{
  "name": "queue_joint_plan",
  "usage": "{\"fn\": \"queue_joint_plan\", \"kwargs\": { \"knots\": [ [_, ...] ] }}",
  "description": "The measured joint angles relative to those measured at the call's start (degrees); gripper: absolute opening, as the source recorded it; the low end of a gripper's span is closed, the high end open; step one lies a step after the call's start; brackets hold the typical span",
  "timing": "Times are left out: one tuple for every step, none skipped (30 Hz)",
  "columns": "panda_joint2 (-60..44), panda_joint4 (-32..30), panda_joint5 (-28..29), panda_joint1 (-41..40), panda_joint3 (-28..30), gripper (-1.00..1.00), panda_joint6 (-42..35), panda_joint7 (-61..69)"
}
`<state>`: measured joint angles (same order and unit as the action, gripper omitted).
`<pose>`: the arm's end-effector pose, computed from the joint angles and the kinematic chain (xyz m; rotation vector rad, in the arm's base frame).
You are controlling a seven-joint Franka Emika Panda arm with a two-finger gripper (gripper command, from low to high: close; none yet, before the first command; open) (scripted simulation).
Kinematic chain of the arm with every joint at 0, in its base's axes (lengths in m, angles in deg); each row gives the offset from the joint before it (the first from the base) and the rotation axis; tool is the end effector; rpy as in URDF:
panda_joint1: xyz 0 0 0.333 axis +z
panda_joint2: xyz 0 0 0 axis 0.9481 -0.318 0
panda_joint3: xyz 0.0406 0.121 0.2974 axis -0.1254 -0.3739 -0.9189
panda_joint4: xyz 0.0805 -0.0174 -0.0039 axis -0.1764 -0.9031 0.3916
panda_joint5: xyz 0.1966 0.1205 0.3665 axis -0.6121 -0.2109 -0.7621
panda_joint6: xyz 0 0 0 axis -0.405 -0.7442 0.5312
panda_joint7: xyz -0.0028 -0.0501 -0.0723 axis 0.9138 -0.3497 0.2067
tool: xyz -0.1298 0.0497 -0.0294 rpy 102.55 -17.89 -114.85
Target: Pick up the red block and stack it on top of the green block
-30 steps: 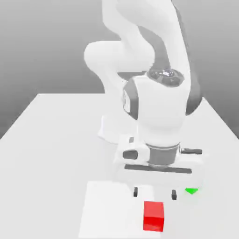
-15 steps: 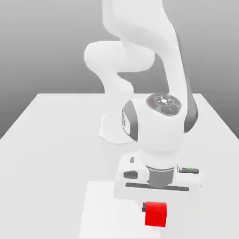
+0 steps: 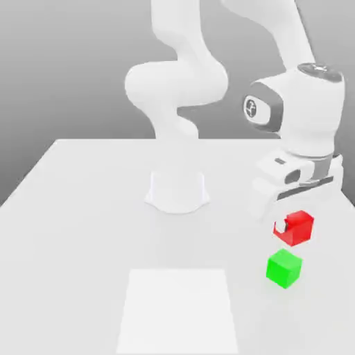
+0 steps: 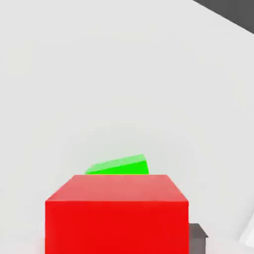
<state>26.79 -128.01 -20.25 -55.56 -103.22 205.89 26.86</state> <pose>0.3274 0.2320 0.1652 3.1139 -0.4020 0.0080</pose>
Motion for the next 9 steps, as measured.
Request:
{"fn": "queue_joint_plan", "kwargs": {
  "knots": [
    [-1.3,0.0,1.3,-0.2,0.1,-1.0,1.2,-0.9],
    [-2.6,0.1,2.6,-0.4,0.3,-1.0,2.5,-1.8],
    [-4.1,0.1,4.0,-0.6,0.3,-1.0,3.8,-2.8],
    [-5.5,0.2,5.5,-0.6,0.7,-1.0,5.1,-3.9],
    [-7.1,0.2,7.1,-0.4,1.2,-1.0,6.4,-5.0],
    [-8.6,0.2,8.7,0.0,1.9,-1.0,7.8,-6.2],
    [-9.8,0.2,10.0,0.4,2.4,1.0,8.8,-7.0],
    [-9.8,0.2,10.0,0.4,2.4,1.0,8.8,-7.0],
    [-9.8,0.2,10.0,0.4,2.4,1.0,8.8,-7.0]
  ]
}}
